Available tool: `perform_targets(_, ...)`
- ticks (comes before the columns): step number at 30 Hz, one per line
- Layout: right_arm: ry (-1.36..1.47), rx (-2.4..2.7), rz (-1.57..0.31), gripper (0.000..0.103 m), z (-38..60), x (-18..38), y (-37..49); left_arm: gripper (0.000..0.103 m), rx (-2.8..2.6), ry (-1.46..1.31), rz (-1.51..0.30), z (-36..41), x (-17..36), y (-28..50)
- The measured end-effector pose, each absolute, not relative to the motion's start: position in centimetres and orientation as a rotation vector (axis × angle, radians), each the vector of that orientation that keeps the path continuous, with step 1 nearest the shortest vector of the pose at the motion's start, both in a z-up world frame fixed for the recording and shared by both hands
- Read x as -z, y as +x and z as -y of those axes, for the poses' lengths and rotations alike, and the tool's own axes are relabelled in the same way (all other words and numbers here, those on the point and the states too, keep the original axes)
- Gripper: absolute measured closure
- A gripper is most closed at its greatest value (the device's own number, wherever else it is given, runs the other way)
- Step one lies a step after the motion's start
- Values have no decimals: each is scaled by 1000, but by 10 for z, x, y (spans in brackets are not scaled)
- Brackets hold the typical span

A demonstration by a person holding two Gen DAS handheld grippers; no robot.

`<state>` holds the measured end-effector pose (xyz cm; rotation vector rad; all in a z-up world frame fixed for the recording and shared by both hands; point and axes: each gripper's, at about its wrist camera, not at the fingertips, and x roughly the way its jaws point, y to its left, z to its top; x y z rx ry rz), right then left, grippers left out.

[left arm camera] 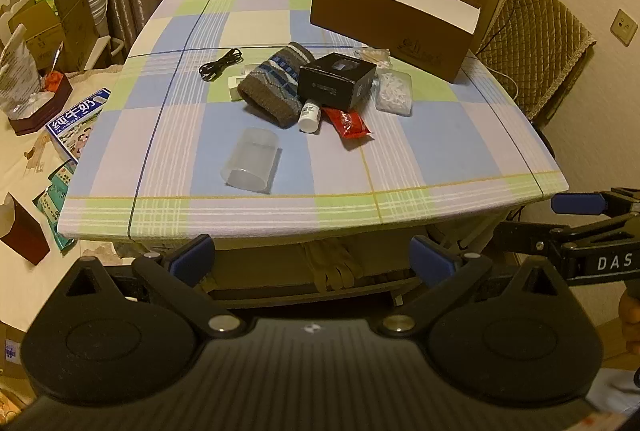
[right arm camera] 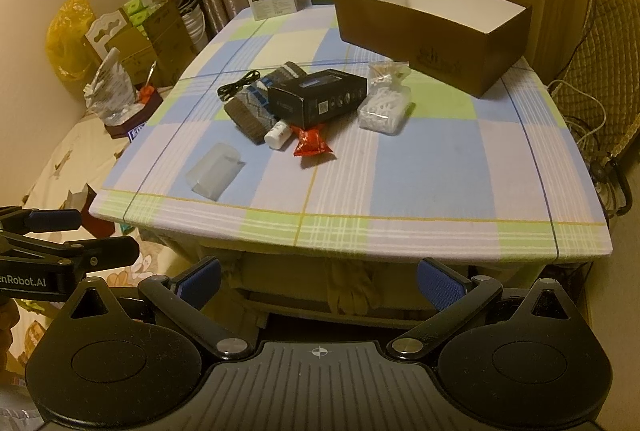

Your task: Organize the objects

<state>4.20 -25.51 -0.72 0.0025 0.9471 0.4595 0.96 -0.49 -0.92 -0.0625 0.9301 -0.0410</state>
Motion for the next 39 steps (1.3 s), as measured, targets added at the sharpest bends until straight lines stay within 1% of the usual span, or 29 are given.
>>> perform_targets(19,1,-459,-948,2,252,7,47,1,42,-63,-931,4,10,14)
perform_targets(39,25,-450,-956,2,245,11,66,1,38,-55,-935,-17,12,42)
